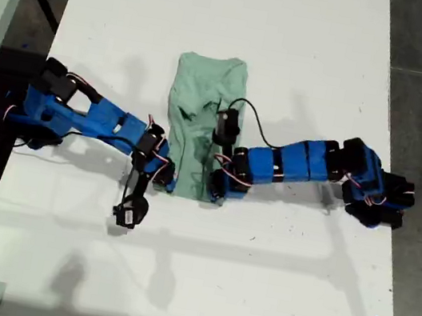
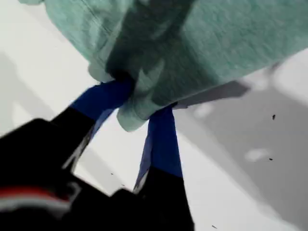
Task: Fold t-shirt
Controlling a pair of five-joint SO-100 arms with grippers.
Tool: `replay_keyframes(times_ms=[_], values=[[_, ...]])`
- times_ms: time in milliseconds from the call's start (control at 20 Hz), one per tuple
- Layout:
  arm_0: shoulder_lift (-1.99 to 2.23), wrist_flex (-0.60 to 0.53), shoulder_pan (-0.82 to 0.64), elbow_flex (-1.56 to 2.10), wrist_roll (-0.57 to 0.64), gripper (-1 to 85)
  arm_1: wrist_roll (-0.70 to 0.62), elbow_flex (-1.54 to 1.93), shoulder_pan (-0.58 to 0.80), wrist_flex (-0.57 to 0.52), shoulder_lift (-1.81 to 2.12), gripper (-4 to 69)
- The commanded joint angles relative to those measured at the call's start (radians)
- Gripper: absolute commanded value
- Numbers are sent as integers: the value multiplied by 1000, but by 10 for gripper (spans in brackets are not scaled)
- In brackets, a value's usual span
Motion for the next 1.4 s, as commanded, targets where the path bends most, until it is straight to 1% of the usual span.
replay_keyframes(times_ms=[0, 200, 350, 450, 700, 850, 900, 1000, 1100, 1200, 1350], values=[[5, 11, 0, -2, -6, 0, 8, -8, -11, 29, 2, -10], [6, 97, 29, -95, -15, 0, 12, -25, -21, 98, 51, -10], [8, 141, 67, -189, -20, -1, -2, -28, -52, 107, 98, -10], [12, 150, 107, -253, -28, -1, -3, -32, -92, 107, 138, -10], [63, 152, 209, -350, -48, -1, 49, -58, -186, 100, 235, -10], [109, 147, 227, -356, -51, -1, 38, -58, -172, 94, 252, -10], [124, 158, 215, -353, -43, -1, 23, -58, -150, 86, 252, -10], [150, 184, 166, -345, 6, -1, -51, -66, -91, 52, 252, -10], [176, 236, 87, -342, 67, -1, -135, -77, -11, 60, 264, -10], [221, 276, -6, -333, 133, -1, -218, -98, 74, 87, 279, -10], [262, 311, -164, -327, 229, -1, -339, -152, 199, 166, 281, -10]])
